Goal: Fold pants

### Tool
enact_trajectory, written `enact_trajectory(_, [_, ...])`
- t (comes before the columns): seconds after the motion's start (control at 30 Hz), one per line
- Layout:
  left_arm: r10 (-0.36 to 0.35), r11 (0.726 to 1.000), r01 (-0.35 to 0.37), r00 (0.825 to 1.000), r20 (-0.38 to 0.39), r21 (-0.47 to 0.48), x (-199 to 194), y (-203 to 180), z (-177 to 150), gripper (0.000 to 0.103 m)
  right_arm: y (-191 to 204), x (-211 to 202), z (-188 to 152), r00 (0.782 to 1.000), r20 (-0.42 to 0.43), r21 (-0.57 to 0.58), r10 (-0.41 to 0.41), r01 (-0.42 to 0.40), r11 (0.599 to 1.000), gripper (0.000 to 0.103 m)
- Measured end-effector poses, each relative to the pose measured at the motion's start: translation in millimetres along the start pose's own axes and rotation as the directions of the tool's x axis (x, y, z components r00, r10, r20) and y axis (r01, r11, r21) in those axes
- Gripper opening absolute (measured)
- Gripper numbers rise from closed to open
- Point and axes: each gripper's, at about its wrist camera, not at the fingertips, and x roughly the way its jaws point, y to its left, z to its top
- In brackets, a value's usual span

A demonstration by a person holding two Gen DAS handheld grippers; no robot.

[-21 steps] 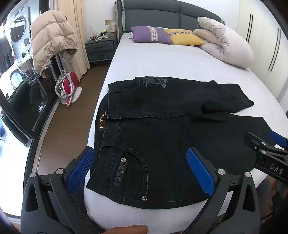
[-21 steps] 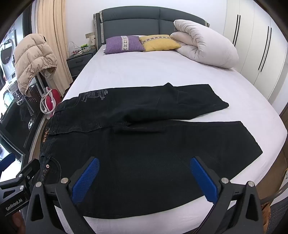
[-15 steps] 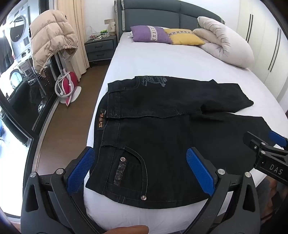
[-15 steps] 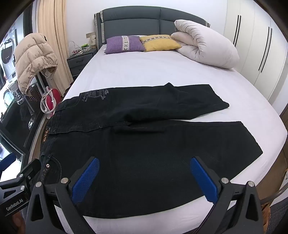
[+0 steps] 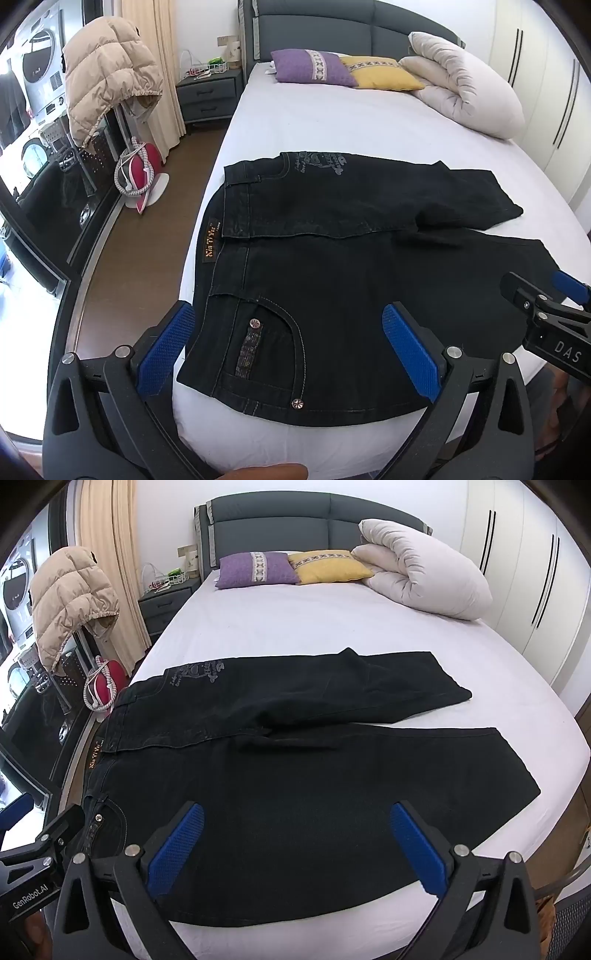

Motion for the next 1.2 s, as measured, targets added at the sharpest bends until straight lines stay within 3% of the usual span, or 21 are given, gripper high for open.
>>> enact_trajectory(1.2, [0.028,1.000,-0.028,1.000,-0.013,-0.007,0.3,0.5,-3.4,0.103,1.7,4.1,-2.8,1.000,-0.006,-0.003,0.008,-0.008,1.000,0.103])
